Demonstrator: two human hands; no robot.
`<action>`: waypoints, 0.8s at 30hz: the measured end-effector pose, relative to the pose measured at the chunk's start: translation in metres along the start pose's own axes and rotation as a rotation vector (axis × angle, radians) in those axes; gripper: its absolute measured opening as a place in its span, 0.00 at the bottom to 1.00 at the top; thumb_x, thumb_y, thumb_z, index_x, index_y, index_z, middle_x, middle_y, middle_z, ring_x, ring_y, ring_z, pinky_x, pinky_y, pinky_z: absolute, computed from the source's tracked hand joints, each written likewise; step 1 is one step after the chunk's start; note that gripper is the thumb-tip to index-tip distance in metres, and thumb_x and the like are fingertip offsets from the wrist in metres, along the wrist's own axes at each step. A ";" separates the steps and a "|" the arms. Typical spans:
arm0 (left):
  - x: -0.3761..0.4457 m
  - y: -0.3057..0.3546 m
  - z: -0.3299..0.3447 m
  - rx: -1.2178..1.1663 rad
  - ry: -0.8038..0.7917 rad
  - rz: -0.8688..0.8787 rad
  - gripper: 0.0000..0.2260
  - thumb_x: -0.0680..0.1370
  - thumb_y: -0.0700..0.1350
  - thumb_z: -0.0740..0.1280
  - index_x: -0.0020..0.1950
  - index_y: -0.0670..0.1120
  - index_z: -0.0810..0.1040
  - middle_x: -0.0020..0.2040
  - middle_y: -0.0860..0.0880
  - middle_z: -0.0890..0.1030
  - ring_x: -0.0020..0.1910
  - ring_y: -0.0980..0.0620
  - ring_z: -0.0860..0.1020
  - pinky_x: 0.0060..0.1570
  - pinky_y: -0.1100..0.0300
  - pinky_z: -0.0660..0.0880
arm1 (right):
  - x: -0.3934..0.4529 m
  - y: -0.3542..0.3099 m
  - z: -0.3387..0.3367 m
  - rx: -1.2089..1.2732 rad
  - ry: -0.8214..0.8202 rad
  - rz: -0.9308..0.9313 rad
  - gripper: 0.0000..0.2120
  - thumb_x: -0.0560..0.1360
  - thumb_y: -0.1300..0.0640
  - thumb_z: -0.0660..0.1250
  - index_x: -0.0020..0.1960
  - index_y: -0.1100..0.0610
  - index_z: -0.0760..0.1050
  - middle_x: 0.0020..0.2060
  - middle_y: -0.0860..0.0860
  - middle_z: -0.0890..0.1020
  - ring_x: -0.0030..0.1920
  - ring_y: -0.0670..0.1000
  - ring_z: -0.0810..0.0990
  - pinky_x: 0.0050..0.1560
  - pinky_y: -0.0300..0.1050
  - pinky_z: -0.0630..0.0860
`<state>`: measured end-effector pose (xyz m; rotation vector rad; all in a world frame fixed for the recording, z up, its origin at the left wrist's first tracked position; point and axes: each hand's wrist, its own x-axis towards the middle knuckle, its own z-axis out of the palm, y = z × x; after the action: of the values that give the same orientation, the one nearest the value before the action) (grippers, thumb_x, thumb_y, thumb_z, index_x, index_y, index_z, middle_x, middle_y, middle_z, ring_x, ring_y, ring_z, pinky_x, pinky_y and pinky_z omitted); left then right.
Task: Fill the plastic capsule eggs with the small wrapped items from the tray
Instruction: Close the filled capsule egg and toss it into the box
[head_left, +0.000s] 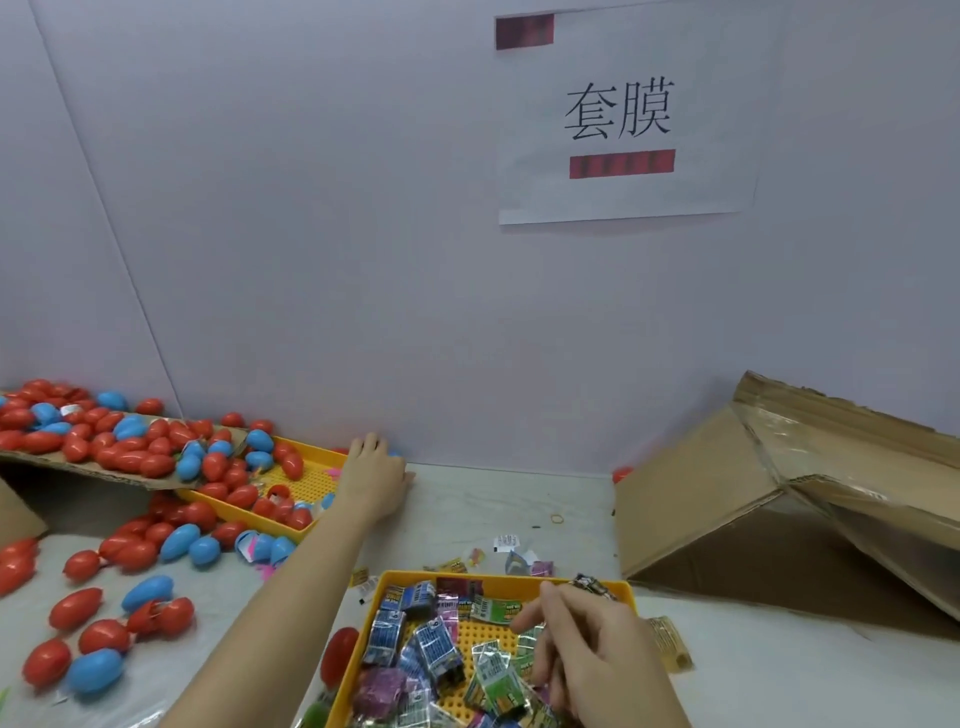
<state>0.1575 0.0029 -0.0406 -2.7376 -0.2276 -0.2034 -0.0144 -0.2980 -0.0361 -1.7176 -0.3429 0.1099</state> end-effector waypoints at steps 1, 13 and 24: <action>0.001 0.002 0.002 -0.009 0.022 0.008 0.19 0.86 0.53 0.53 0.67 0.47 0.78 0.66 0.44 0.74 0.67 0.43 0.68 0.67 0.51 0.62 | 0.000 0.000 0.001 -0.003 0.000 0.005 0.20 0.83 0.48 0.59 0.40 0.53 0.83 0.28 0.55 0.81 0.25 0.49 0.75 0.29 0.37 0.72; -0.124 0.028 -0.073 -1.170 0.570 0.029 0.12 0.79 0.46 0.73 0.51 0.47 0.69 0.43 0.51 0.74 0.41 0.52 0.73 0.42 0.56 0.71 | -0.007 0.000 -0.003 -0.290 0.098 -0.104 0.08 0.83 0.57 0.65 0.48 0.49 0.80 0.33 0.50 0.84 0.30 0.46 0.80 0.36 0.41 0.78; -0.245 0.049 -0.077 -1.393 0.418 0.175 0.13 0.76 0.38 0.75 0.56 0.53 0.80 0.53 0.58 0.80 0.52 0.54 0.80 0.50 0.57 0.80 | -0.016 -0.007 0.009 -0.685 -0.069 -0.094 0.04 0.73 0.53 0.78 0.45 0.49 0.83 0.36 0.44 0.81 0.36 0.41 0.78 0.38 0.29 0.72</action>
<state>-0.0814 -0.1033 -0.0306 -3.8592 0.4621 -1.2692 -0.0331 -0.2933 -0.0326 -2.3725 -0.5557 -0.0238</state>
